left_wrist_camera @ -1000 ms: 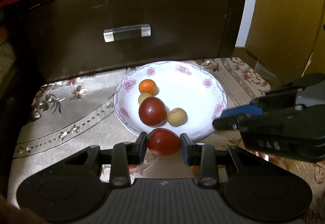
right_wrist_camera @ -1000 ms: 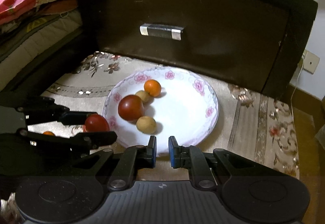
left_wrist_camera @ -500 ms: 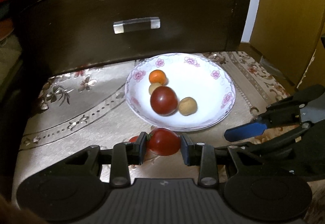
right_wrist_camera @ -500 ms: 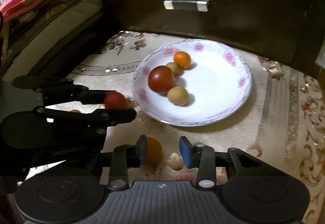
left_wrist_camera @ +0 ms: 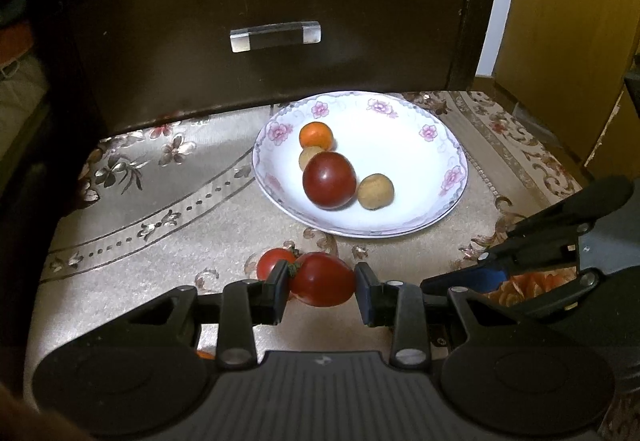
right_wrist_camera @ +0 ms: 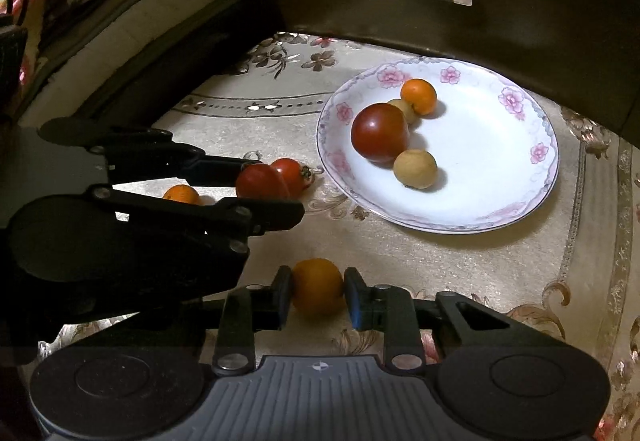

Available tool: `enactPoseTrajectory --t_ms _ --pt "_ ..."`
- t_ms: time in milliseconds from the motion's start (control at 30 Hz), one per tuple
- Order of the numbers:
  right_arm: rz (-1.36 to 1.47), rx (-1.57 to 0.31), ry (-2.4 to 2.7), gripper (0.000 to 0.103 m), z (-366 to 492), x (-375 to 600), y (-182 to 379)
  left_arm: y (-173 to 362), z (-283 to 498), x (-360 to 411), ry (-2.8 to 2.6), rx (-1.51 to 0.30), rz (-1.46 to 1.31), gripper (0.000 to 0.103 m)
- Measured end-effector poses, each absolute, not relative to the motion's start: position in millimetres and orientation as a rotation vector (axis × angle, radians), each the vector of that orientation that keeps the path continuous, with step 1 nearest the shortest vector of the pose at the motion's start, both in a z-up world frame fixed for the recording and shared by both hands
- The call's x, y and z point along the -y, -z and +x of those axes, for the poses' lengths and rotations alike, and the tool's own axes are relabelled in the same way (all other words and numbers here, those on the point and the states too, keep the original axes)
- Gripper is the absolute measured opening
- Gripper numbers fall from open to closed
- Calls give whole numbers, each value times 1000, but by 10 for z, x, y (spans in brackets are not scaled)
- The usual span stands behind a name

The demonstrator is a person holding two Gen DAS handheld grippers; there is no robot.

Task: Organize fruits
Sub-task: 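Carry the tomato and tangerine in both tools over the white bowl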

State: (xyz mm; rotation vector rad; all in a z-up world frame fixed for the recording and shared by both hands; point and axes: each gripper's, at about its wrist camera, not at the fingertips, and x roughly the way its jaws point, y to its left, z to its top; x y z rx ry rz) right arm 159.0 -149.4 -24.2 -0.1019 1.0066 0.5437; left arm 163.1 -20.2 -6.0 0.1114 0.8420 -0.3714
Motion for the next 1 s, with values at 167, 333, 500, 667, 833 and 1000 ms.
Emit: enactPoseTrajectory --t_ms 167,333,500,667,833,1000 --pt "-88 -1006 -495 23 1618 1597 189 4 1687 230 370 -821 95 40" --pt "-60 -955 -441 23 1672 1762 55 -35 1741 319 379 -803 95 40" --pt "-60 -913 -424 23 1717 1823 -29 -86 1840 339 363 -790 74 40" --pt "-78 -858 -403 23 1728 1839 -169 -111 1913 350 368 -785 50 40" --pt "-106 -852 -371 23 1832 1812 -80 -40 1979 335 352 -810 37 40" --pt "-153 -831 -349 23 1905 1760 -2 50 2056 333 340 -834 30 39"
